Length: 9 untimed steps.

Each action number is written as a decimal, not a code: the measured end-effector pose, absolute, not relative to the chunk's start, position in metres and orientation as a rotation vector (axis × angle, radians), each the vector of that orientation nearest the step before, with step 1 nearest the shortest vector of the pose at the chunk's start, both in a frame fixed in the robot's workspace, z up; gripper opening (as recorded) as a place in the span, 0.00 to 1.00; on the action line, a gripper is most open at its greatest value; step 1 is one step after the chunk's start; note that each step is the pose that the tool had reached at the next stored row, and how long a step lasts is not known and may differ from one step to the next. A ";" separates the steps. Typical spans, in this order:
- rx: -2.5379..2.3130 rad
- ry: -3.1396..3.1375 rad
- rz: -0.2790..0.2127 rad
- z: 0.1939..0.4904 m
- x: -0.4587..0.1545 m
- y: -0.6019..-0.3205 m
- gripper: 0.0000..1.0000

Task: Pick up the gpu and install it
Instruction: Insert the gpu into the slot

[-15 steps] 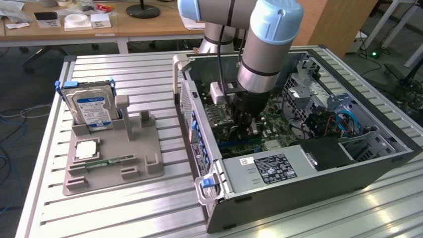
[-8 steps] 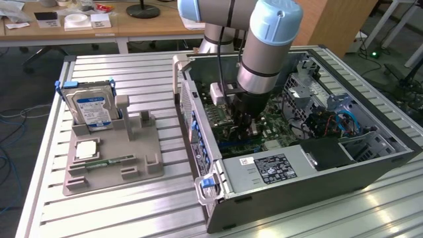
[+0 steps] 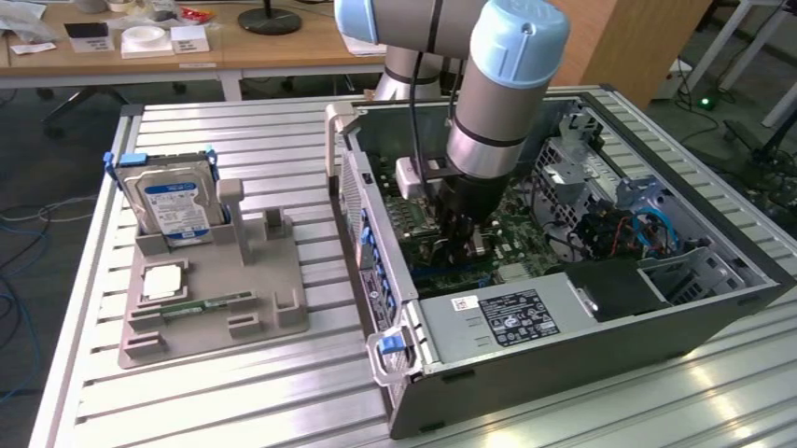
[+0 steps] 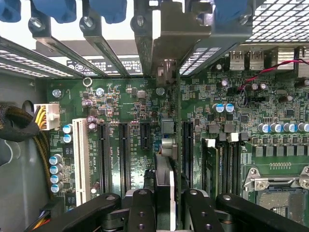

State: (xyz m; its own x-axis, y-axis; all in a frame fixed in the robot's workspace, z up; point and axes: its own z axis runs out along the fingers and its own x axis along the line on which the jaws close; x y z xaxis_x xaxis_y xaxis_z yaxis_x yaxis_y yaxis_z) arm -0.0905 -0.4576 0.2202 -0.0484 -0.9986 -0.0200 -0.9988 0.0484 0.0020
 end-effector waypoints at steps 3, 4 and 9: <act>-2.158 2.265 0.024 0.220 -0.090 -0.458 0.27; -2.158 2.265 0.024 0.220 -0.091 -0.458 0.27; -2.158 2.264 0.024 0.220 -0.091 -0.458 0.27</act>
State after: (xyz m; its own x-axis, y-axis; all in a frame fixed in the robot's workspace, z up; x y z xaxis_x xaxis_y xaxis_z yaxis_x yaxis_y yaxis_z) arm -0.0914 -0.4576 0.2201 -0.0482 -0.9986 -0.0203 -0.9988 0.0482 0.0014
